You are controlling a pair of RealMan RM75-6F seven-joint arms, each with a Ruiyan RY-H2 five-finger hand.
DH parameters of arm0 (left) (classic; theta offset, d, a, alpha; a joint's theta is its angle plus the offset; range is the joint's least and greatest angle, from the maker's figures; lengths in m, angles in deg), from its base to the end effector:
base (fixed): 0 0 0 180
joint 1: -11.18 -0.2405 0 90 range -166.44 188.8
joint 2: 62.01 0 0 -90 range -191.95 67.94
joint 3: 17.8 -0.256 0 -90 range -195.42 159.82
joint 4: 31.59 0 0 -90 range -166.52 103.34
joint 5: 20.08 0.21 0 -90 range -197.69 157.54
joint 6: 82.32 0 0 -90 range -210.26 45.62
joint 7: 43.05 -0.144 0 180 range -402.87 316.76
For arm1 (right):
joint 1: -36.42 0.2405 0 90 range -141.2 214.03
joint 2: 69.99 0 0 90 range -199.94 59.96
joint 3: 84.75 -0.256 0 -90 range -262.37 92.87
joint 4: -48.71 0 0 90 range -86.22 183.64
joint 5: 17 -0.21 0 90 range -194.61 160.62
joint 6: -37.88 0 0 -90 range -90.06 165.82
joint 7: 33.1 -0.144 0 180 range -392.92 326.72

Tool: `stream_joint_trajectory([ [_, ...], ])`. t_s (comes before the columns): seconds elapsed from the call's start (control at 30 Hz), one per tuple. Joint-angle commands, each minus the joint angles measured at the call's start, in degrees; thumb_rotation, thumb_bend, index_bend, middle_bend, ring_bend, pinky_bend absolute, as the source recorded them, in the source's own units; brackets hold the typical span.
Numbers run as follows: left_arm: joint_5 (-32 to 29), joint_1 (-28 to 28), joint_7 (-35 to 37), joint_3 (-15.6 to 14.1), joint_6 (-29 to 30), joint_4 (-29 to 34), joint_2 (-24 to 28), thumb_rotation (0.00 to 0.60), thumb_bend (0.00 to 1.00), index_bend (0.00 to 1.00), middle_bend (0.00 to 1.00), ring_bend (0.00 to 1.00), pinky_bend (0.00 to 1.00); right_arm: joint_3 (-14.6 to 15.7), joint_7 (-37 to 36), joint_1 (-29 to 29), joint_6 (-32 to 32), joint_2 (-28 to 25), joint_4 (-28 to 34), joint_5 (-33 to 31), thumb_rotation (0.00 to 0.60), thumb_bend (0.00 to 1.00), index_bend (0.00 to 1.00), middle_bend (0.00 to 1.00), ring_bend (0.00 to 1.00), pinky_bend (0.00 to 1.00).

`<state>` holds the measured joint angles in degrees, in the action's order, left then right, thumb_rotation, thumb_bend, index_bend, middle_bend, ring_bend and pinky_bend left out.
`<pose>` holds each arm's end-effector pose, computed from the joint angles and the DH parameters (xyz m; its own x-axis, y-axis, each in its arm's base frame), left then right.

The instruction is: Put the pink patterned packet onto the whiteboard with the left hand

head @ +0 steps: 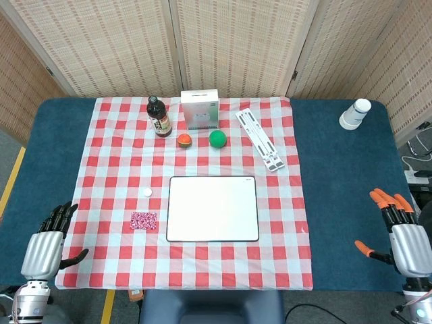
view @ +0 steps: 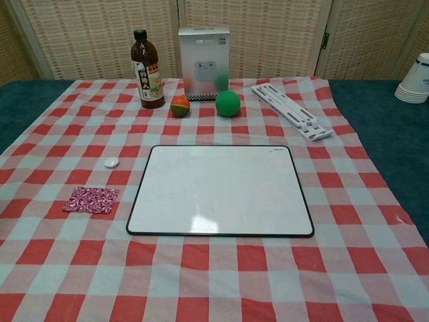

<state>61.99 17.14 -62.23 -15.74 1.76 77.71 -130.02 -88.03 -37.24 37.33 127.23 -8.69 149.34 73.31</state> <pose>-0.2487 0.1764 0.1175 0.3665 0.0685 0.9279 0.9301 0.0000 -0.3673 -0.2828 -0.1602 0.1695 0.2396 0.0474 0.9697 -0.9698 -0.0346 0.2413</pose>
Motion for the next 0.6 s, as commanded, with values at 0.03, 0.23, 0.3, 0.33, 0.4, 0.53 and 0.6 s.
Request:
stream_joint_trajectory([
  [0.03, 0.1, -0.01, 0.41, 0.02, 0.04, -0.13, 0.14, 0.6, 0.19, 0.0, 0.0, 0.0, 0.17, 0.25, 0.46, 0.1, -0.13, 0.28, 0.06, 0.28, 0.6, 0.0, 0.1, 0.08, 0.0, 0.07],
  [0.23, 0.45, -0.11, 1.06, -0.37, -0.11, -0.43, 0.07, 0.6, 0.19, 0.0, 0.0, 0.0, 0.17, 0.12, 0.26, 0.02, 0.35, 0.27, -0.15, 0.28, 0.6, 0.0, 0.1, 0.08, 0.0, 0.07],
  [0.3, 0.61, -0.16, 0.92, -0.49, -0.06, -0.45, 0.02, 0.6, 0.19, 0.0, 0.0, 0.0, 0.17, -0.02, 0.53, -0.2, 0.31, 0.08, 0.18, -0.7, 0.6, 0.0, 0.1, 0.08, 0.0, 0.07],
  [0.33, 0.62, -0.18, 0.91, -0.49, -0.01, -0.42, 0.01, 0.6, 0.19, 0.0, 0.0, 0.0, 0.17, -0.04, 0.62, -0.25, 0.17, -0.04, 0.38, -1.08, 0.6, 0.0, 0.1, 0.08, 0.0, 0.07],
  [0.4, 0.67, -0.21, 0.88, -0.49, 0.07, -0.35, 0.04, 0.6, 0.19, 0.0, 0.0, 0.0, 0.17, 0.14, 0.2, -0.23, -0.71, -0.6, 1.01, -1.95, 0.6, 0.0, 0.1, 0.08, 0.0, 0.07],
  [0.53, 0.66, -0.19, 0.74, -0.51, -0.01, -0.11, 0.2, 0.6, 0.19, 0.0, 0.0, 0.0, 0.17, 0.48, 1.07, 0.02, -3.38, -2.33, 2.93, -4.65, 0.6, 0.0, 0.1, 0.08, 0.0, 0.07],
  [0.6, 0.66, -0.04, 0.54, -0.42, -0.17, -0.06, 0.43, 0.6, 0.19, 0.0, 0.0, 0.0, 0.17, 0.43, 1.42, 0.24, -3.86, -2.8, 3.6, -4.88, 0.6, 0.0, 0.1, 0.08, 0.0, 0.07],
])
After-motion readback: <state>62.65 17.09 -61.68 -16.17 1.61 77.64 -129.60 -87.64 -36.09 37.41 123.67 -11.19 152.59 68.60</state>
